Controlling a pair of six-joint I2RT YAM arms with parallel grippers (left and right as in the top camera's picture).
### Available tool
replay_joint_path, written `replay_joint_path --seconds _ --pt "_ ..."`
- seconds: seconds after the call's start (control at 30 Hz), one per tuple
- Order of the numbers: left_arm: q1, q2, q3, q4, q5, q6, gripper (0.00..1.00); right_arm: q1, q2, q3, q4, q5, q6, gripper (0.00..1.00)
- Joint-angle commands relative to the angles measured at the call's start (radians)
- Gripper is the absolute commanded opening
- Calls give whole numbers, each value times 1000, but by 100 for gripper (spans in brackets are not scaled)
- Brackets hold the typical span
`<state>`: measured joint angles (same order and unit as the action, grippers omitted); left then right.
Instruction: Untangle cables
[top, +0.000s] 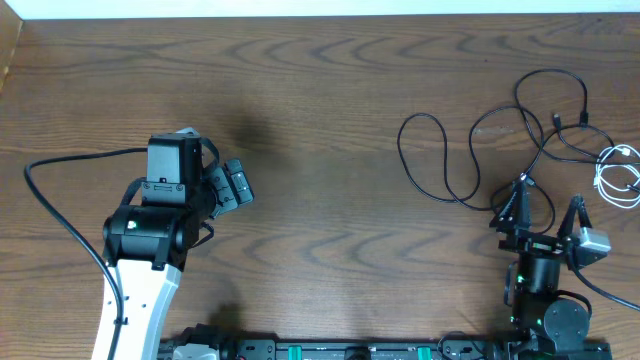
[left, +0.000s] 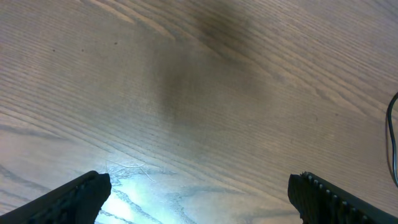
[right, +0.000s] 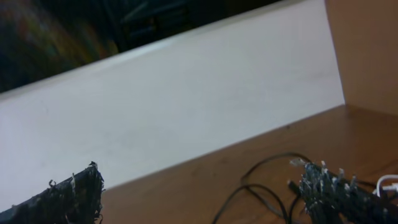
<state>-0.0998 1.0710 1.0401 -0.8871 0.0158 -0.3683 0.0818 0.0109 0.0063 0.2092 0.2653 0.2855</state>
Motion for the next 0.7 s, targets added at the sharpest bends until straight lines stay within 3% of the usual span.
replay_joint_path --seconds 0.0,0.2,0.67 --pt "5 1 7 -3 -17 9 98 5 -7 -1 -42 5 9 99" --pt "5 1 7 -3 -17 9 98 5 -7 -1 -268 5 8 99" --pt "5 1 7 -3 -17 9 98 26 -7 -1 -258 5 6 99"
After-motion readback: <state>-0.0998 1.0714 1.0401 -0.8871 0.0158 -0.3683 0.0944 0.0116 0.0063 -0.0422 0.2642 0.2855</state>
